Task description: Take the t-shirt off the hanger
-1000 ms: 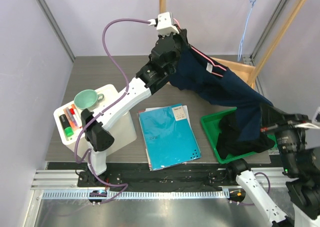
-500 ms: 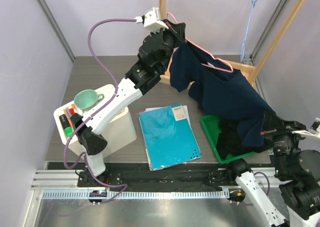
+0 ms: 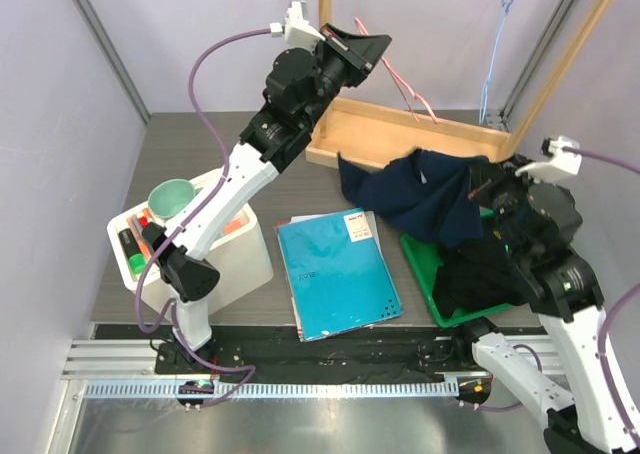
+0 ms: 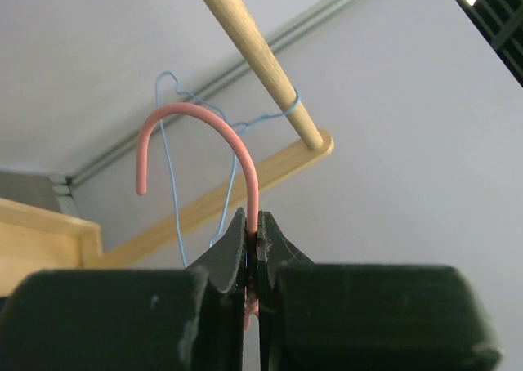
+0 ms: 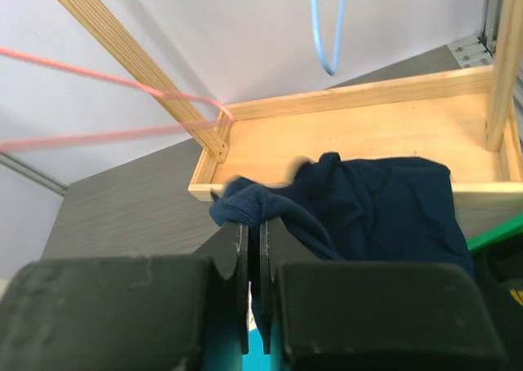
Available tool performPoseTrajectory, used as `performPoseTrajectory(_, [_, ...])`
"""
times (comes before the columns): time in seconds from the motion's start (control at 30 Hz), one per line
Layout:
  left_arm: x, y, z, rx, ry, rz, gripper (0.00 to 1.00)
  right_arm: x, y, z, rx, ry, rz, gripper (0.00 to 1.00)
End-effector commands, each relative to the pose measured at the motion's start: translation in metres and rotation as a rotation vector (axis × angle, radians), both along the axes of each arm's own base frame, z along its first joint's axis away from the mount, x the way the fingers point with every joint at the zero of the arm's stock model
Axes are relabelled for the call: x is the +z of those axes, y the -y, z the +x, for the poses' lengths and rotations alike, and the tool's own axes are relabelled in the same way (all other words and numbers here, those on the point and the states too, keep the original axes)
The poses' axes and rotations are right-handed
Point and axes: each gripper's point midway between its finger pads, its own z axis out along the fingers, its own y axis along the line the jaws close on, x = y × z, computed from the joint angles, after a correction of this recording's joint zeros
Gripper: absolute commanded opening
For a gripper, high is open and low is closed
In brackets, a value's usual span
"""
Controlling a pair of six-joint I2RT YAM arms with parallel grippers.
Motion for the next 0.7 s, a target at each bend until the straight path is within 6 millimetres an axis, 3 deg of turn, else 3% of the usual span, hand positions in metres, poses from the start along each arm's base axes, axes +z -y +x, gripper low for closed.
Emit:
performPoseTrajectory(0.0, [0.026,0.005,-0.032,-0.213,0.014,-0.073,0.0,0.086,0.001,0.004,-0.007,0.229,0.026,0.01])
performPoseTrajectory(0.1, [0.03,-0.015,-0.05,-0.188,0.066,0.013,0.0,0.125,0.006,0.0,-0.027,0.293,0.025,0.01])
performPoseTrajectory(0.17, [0.026,-0.028,-0.057,-0.151,0.079,0.07,0.0,0.138,0.012,-0.001,-0.057,0.313,0.01,0.01])
performPoseTrajectory(0.2, [0.037,-0.045,-0.071,-0.123,0.128,0.105,0.0,0.154,0.018,-0.009,-0.073,0.349,0.016,0.01])
performPoseTrajectory(0.27, [0.029,-0.056,-0.077,-0.093,0.137,0.164,0.0,0.168,0.026,-0.015,-0.104,0.374,-0.01,0.01])
performPoseTrajectory(0.3, [0.037,-0.068,-0.087,-0.072,0.173,0.194,0.0,0.184,0.035,-0.025,-0.137,0.409,-0.005,0.01])
performPoseTrajectory(0.4, [0.024,-0.081,-0.098,-0.063,0.167,0.276,0.0,0.214,0.054,-0.048,-0.205,0.472,-0.034,0.01])
performPoseTrajectory(0.43, [0.029,-0.091,-0.109,-0.052,0.19,0.289,0.0,0.221,0.059,-0.054,-0.223,0.489,-0.042,0.01])
performPoseTrajectory(0.47, [0.016,-0.092,-0.11,-0.056,0.17,0.317,0.0,0.227,0.064,-0.058,-0.246,0.494,-0.075,0.01])
performPoseTrajectory(0.53, [0.021,-0.104,-0.124,-0.052,0.191,0.315,0.0,0.243,0.078,-0.075,-0.303,0.526,-0.079,0.01])
performPoseTrajectory(0.67, [0.013,-0.11,-0.132,-0.061,0.185,0.313,0.0,0.264,0.097,-0.104,-0.366,0.579,-0.08,0.01])
